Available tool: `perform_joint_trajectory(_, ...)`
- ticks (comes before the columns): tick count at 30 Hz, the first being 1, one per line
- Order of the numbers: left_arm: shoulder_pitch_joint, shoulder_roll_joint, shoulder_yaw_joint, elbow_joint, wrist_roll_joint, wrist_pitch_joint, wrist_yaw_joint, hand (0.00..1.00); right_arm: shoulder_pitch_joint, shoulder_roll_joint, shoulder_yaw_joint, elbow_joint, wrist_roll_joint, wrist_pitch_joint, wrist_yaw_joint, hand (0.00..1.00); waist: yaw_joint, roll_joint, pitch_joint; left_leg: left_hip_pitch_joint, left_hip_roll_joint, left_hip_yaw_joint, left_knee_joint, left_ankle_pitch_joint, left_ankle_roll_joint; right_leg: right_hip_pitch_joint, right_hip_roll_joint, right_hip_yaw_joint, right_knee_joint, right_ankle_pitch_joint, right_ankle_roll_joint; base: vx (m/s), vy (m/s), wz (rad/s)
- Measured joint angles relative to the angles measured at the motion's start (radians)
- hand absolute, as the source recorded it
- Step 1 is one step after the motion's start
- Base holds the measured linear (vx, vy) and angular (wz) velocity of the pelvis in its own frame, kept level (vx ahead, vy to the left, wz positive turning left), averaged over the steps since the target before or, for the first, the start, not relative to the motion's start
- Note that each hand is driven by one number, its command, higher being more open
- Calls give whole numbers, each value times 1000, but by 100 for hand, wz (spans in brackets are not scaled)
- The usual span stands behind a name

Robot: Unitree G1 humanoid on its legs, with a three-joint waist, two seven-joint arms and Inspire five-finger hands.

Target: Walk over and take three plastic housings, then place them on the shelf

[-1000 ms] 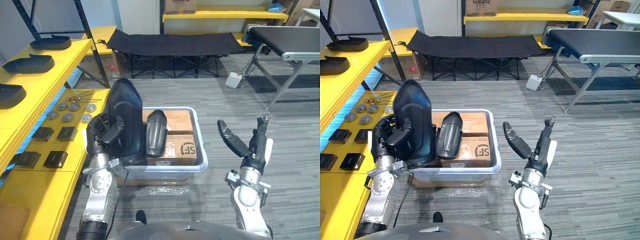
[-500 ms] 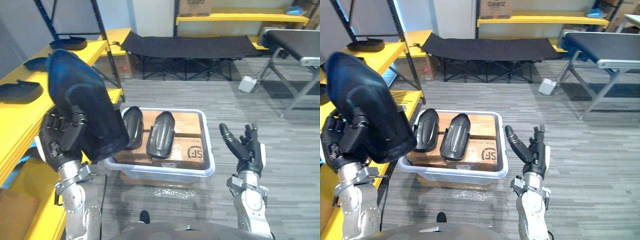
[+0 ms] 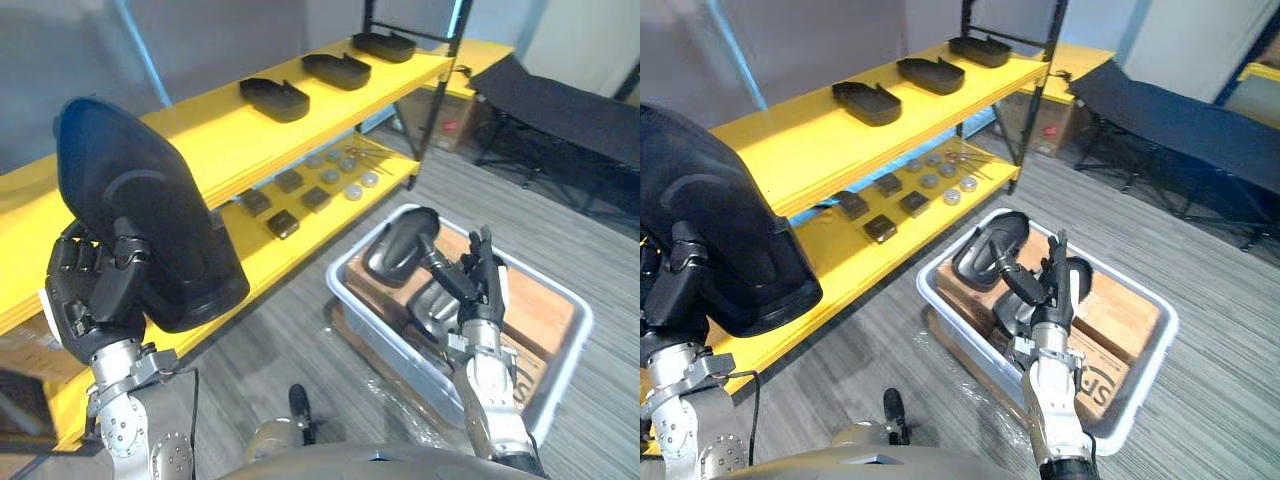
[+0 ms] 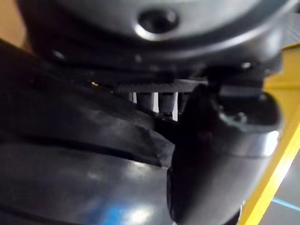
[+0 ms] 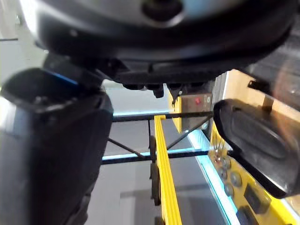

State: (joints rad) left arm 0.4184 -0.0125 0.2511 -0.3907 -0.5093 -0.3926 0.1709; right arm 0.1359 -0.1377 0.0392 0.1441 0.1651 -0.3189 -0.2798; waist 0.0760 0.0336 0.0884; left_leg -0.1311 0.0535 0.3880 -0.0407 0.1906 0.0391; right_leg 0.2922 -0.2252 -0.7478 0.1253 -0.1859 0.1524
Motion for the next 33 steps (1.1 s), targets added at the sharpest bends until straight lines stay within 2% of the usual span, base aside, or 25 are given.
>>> perform_joint_trajectory(2, 18, 1, -1, 1, 1, -5, 0, 0, 2, 10, 20, 2, -3, -3, 10, 100, 6, -4, 2, 4, 8, 24, 1, 22, 10, -7, -2, 18, 1, 0, 0, -36, 51, -28)
perform_joint_trajectory(5, 14, 9, -23, 5, 1, -3, -6, 0, 5, 37, 31, 2, -2, -16, 3, 100, -2, -29, 36, 10, -4, 30, -5, 23, 10, -16, -17, 39, 27, -12, 9, -29, 63, -12)
perform_joint_trajectory(7, 10, 18, -50, 19, 1, 0, -11, 0, 13, 37, 30, 1, 0, -16, -13, 100, -14, -34, 42, 9, -18, 10, -20, 34, 24, -31, -15, 84, 59, -45, -8, -15, 24, 29)
perform_joint_trajectory(9, -19, 26, -88, 44, 2, 7, -23, 0, 37, 38, 19, -21, 1, -22, -19, 100, -52, -33, 47, -10, -49, -74, -34, 50, 45, -44, 11, 216, 90, -99, -55, -29, 1, 105)
perform_joint_trajectory(11, -57, 29, -122, 62, 4, 7, -29, 0, 59, 37, 3, -30, 1, -26, -23, 100, -69, -33, 52, -25, -84, -151, -42, 72, 51, -50, 22, 312, 136, -134, -60, -39, -3, 144)
perform_joint_trajectory(12, -76, 29, -131, 67, 5, 7, -27, 0, 57, 37, 0, -32, 1, -28, -21, 100, -68, -32, 70, -31, -98, -188, -42, 88, 50, -49, 24, 315, 165, -163, -57, -53, -24, 125)
perform_joint_trajectory(13, -79, 29, -133, 67, 5, 7, -23, 0, 56, 37, 0, -32, 1, -33, -18, 100, -64, -29, 76, -37, -102, -200, -42, 94, 48, -52, 26, 311, 174, -175, -54, -82, -58, 87)
perform_joint_trajectory(15, -65, 28, -138, 68, 5, 7, 0, 0, 52, 36, 15, -54, -7, -42, -8, 100, -51, 5, 108, -73, -95, -228, -24, 112, 48, -55, 52, 284, 179, -192, -30, -110, -75, 65)
perform_joint_trajectory(18, -49, 28, -137, 69, 5, 7, 7, 0, 52, 33, 22, -58, -42, -41, -12, 100, -42, 34, 133, -107, -75, -219, 12, 111, 48, -60, 79, 248, 197, -202, -38, -120, -39, 51)
perform_joint_trajectory(20, -37, 28, -141, 69, 5, 7, 10, 0, 52, 31, 27, -58, -43, -42, -13, 100, -28, 36, 142, -109, -63, -195, 24, 96, 33, -61, 83, 246, 209, -212, -45, -85, -9, 9)
perform_joint_trajectory(22, -16, 30, -155, 72, 5, 7, 10, 0, 49, 26, 26, -58, -44, -50, -15, 100, -27, 28, 147, -127, -55, -148, 64, 15, -12, -62, 67, 241, 206, -217, -55, -45, 27, 8)
perform_joint_trajectory(23, -13, 30, -162, 75, 5, 7, 7, 0, 46, 24, 25, -57, -43, -62, -14, 100, -23, 11, 158, -149, -39, -96, 126, -31, 2, -66, 51, 239, 204, -219, -59, -13, 68, 5)
perform_joint_trajectory(24, -13, 30, -161, 75, 6, 7, 7, 0, 46, 24, 25, -58, -43, -66, -13, 100, -24, 21, 153, -156, -30, -81, 150, -38, 12, -65, 51, 241, 204, -220, -59, 15, 80, -7)
perform_joint_trajectory(25, -13, 31, -155, 75, 6, 7, 6, 0, 46, 24, 24, -57, -43, -68, -13, 100, -23, 18, 153, -159, -24, -67, 181, -36, 27, -52, 50, 244, 203, -228, -58, 68, 49, -14)
perform_joint_trajectory(27, -14, 33, -146, 75, 5, 7, -3, 0, 42, 30, 28, -57, -43, -69, -10, 100, -19, -3, 150, -159, -35, -54, 213, -39, 49, -32, 34, 249, 180, -231, -52, 98, 53, -15)
perform_joint_trajectory(29, -27, 37, -129, 69, 6, 7, -32, 0, 33, 48, 30, -57, -42, -72, -10, 100, -10, -49, 140, -163, -68, -33, 231, -68, 84, -18, 0, 256, 147, -223, -43, 247, 77, -9)
perform_joint_trajectory(30, -34, 42, -125, 69, 10, 11, -46, 0, 26, 54, 29, -57, -41, -73, -11, 100, -10, -73, 134, -162, -90, -27, 237, -93, 92, -13, -21, 258, 151, -196, -12, 330, 79, 5)
perform_joint_trajectory(31, -41, 40, -125, 69, 10, 22, -49, 0, 19, 52, 28, -57, -41, -73, -11, 100, -19, -73, 134, -162, -99, -32, 245, -102, 101, -18, -32, 260, 176, -182, -12, 332, 88, 28)
perform_joint_trajectory(32, -52, 42, -125, 69, 12, 45, -57, 0, 8, 53, 21, -53, -41, -73, -10, 100, -27, -67, 131, -156, -108, -43, 256, -115, 108, -45, -55, 267, 268, -147, -20, 346, 138, 38)
perform_joint_trajectory(33, -65, 47, -125, 69, 23, 50, -66, 0, -5, 56, 18, -49, -41, -73, -9, 100, -26, -67, 131, -133, -115, -55, 259, -138, 109, -87, -83, 286, 401, -92, -52, 410, 189, 40)
